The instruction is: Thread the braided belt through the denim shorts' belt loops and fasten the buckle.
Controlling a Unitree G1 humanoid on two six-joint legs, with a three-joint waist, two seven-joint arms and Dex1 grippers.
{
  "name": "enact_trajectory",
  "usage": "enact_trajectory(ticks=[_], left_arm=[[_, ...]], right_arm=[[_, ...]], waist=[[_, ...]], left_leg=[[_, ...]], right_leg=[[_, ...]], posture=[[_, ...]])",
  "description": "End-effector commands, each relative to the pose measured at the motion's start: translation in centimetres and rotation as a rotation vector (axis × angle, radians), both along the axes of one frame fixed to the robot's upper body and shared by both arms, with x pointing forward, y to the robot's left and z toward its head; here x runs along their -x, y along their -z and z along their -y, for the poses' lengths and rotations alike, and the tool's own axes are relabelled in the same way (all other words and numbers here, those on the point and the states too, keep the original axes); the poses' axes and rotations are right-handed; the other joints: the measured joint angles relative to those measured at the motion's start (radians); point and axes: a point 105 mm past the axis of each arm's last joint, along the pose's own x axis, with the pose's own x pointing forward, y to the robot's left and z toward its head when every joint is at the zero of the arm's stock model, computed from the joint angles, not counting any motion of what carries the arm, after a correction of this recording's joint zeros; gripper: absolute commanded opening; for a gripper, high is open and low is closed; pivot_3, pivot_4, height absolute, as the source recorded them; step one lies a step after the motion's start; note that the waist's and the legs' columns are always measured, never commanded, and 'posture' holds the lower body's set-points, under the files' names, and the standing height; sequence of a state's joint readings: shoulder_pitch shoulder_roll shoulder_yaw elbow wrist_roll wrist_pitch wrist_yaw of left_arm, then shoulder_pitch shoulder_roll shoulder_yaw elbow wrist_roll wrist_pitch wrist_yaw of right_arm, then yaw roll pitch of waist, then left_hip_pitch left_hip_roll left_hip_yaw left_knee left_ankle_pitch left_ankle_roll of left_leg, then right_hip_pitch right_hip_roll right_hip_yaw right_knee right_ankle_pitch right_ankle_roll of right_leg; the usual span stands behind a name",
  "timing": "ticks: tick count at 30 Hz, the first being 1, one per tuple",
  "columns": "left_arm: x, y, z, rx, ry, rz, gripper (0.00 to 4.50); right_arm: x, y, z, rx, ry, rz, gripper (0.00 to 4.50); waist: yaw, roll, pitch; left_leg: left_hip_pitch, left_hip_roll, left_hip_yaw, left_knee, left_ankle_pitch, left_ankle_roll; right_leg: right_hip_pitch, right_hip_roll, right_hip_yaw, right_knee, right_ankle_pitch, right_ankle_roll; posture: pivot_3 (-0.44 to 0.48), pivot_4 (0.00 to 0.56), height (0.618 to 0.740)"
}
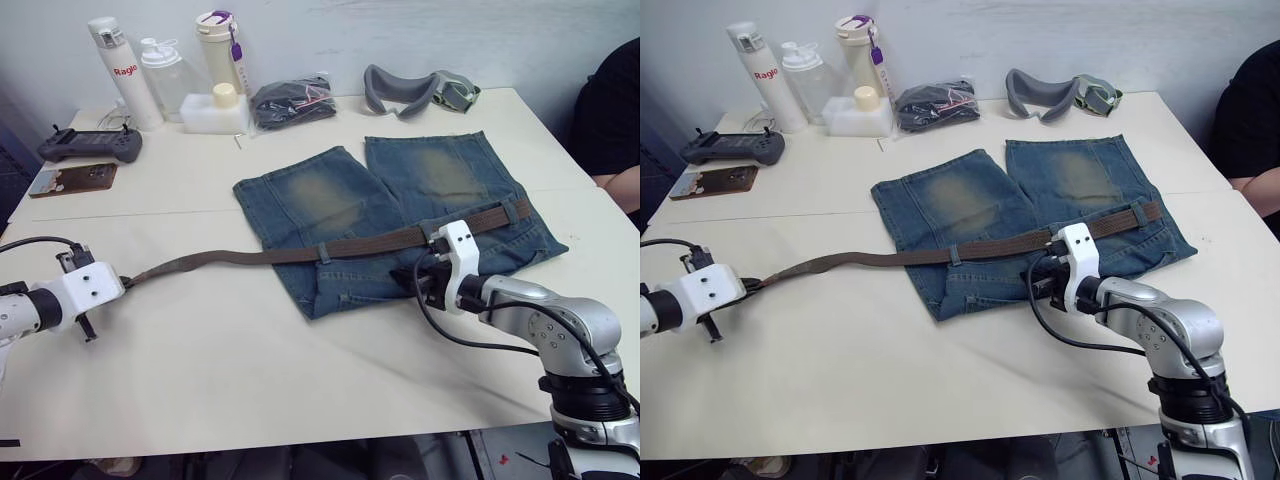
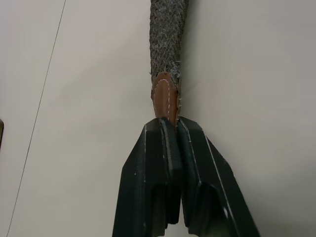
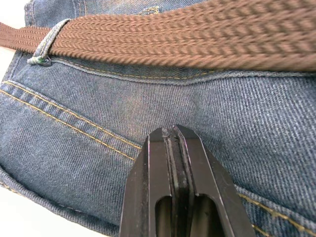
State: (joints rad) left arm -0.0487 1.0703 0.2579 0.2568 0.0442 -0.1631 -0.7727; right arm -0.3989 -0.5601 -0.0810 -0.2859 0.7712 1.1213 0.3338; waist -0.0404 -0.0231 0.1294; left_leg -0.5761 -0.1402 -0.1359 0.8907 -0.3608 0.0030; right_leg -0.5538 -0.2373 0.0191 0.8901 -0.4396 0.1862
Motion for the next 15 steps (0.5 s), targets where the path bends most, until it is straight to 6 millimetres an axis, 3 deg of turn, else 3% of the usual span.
enact_trajectory(ticks=[1,7,10,12,15], left_arm=[[0.6,-0.4,-2.5,-0.035,-0.098,-0.013,0.0],[0.4,-0.4,-3.0,-0.036,-0.134,-0.022,0.0],[0.0,-0.6,-2.2,0.059,-0.141,-0.009,0.0],[-0.4,-1.1,-0.8,0.175,-0.114,0.014,0.78],[-0.8,-2.2,1.0,0.327,-0.065,0.024,1.9]], right_arm=[[0.4,0.7,-0.7,0.003,-0.03,-0.029,0.05],[0.4,0.6,-0.8,0.0,-0.033,-0.022,0.05],[0.3,0.4,-0.8,0.002,-0.029,-0.008,0.05],[0.6,-0.2,-1.1,-0.016,-0.059,0.017,0.0],[1.2,-1.8,-1.6,-0.096,-0.113,0.04,0.93]], waist=[[0.0,0.0,0.0],[0.0,0.0,0.0],[0.0,0.0,0.0],[0.001,0.001,0.0],[0.005,0.001,0.001]], left_leg=[[0.0,0.0,0.0,0.0,0.0,0.0],[0.0,0.0,0.0,0.0,0.0,0.0],[0.0,0.0,0.0,0.0,0.0,0.0],[0.0,0.0,0.0,0.0,0.0,0.0],[-0.001,0.0,-0.001,0.0,0.0,0.0]], right_leg=[[0.0,0.0,0.0,0.0,0.0,0.0],[0.0,0.0,0.0,0.0,0.0,0.0],[0.0,0.0,0.0,0.0,0.0,0.0],[0.0,0.0,-0.001,0.001,0.0,0.0],[0.0,0.0,-0.003,0.0,0.0,0.0]], posture=[[0.0,0.15,0.636],[0.0,0.15,0.636],[0.0,0.15,0.636],[0.0,0.15,0.636],[0.0,0.15,0.636]])
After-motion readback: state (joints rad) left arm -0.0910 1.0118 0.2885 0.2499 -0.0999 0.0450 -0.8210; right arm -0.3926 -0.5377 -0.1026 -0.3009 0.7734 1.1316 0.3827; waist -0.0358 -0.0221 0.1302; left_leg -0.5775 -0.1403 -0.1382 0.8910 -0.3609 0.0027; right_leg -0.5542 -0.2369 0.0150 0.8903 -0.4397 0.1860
